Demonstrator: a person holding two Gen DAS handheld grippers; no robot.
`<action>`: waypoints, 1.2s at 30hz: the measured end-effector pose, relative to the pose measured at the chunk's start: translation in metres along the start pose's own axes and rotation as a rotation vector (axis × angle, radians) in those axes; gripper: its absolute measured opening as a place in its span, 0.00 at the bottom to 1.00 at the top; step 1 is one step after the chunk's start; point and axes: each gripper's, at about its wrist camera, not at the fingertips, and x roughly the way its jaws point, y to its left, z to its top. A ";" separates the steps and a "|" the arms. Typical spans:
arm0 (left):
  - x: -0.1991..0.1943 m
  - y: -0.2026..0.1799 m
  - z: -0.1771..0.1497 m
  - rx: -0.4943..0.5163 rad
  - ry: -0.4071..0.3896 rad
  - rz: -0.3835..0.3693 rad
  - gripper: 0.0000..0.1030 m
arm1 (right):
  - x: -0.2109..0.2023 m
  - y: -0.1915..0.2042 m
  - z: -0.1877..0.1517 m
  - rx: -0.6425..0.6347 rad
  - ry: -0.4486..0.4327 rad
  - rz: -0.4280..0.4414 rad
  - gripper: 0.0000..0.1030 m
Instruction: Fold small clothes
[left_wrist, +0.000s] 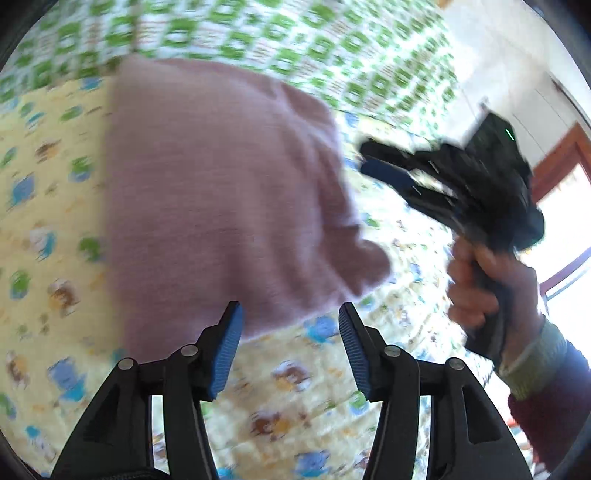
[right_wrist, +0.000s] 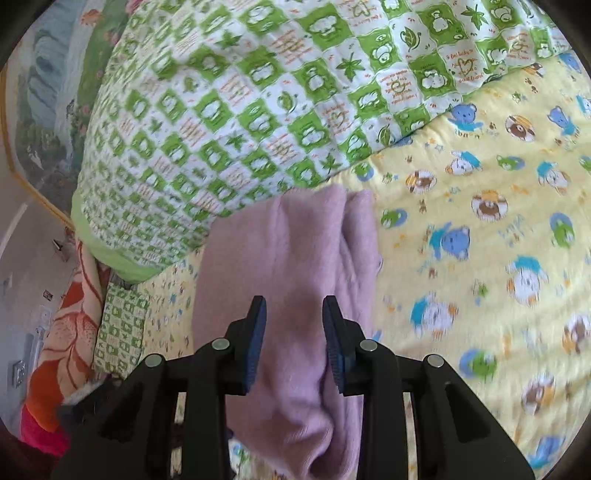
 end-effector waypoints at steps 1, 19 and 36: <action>-0.006 -0.001 0.000 -0.013 -0.003 0.010 0.54 | -0.002 0.002 -0.006 -0.005 0.010 -0.005 0.32; -0.017 0.067 0.017 -0.237 -0.017 0.081 0.64 | 0.042 0.002 -0.018 0.054 0.076 -0.004 0.11; 0.016 0.069 0.013 -0.253 0.054 0.100 0.68 | 0.032 -0.036 -0.018 0.075 0.021 -0.043 0.14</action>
